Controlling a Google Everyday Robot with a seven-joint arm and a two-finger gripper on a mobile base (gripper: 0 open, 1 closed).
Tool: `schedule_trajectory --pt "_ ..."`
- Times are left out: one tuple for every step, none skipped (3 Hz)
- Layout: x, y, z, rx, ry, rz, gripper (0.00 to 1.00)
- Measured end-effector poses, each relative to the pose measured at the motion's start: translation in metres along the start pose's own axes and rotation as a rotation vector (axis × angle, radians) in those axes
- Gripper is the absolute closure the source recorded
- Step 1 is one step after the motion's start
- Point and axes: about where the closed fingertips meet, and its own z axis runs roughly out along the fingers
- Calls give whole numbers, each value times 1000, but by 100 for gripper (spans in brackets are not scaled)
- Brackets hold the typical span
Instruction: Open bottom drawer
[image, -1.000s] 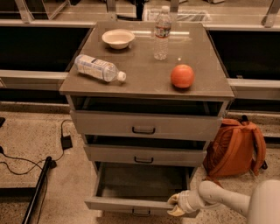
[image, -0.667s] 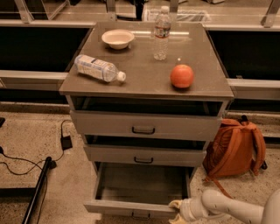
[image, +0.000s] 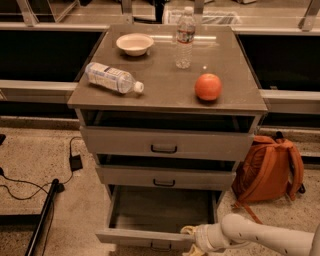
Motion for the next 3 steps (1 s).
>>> schedule_trajectory --pt "-26 -34 0 20 -9 -40 50" --pt "-23 -70 11 48 -14 -7 66" --pt "1 -103 33 95 -11 49 89"
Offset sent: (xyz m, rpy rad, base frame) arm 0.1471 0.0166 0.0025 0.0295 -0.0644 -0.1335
